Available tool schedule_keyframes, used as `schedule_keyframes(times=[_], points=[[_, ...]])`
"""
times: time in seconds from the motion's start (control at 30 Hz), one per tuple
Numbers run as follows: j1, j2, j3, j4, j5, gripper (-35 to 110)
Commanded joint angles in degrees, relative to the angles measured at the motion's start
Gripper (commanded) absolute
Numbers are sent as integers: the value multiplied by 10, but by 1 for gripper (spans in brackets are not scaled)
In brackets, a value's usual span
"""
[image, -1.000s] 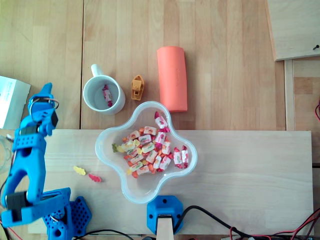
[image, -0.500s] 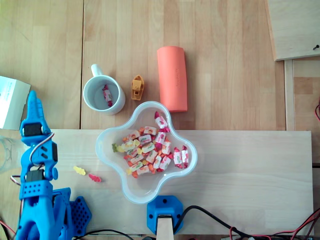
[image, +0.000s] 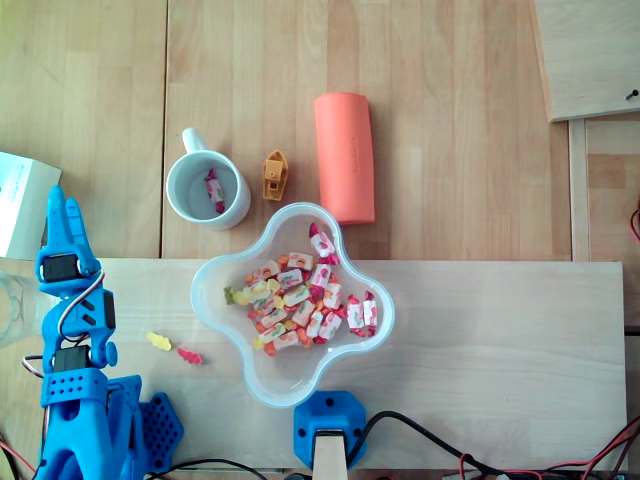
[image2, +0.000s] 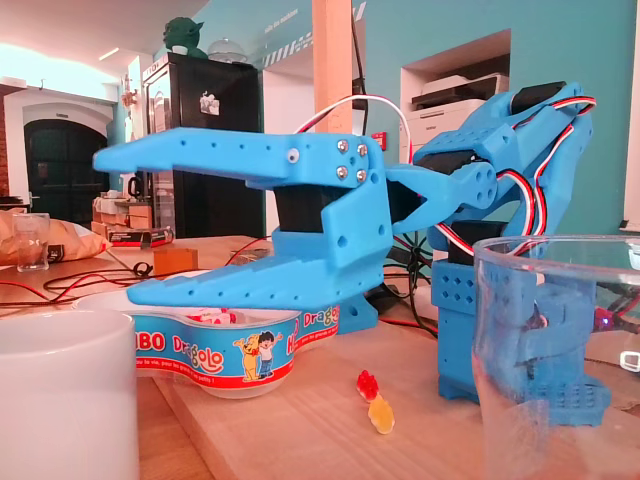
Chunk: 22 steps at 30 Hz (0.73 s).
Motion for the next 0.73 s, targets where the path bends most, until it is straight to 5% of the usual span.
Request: schedule_keyframes(times=[0.0, 0.7], points=[[-4, 18, 4, -25, 8, 23], [-4, 18, 7, -25, -1, 24]])
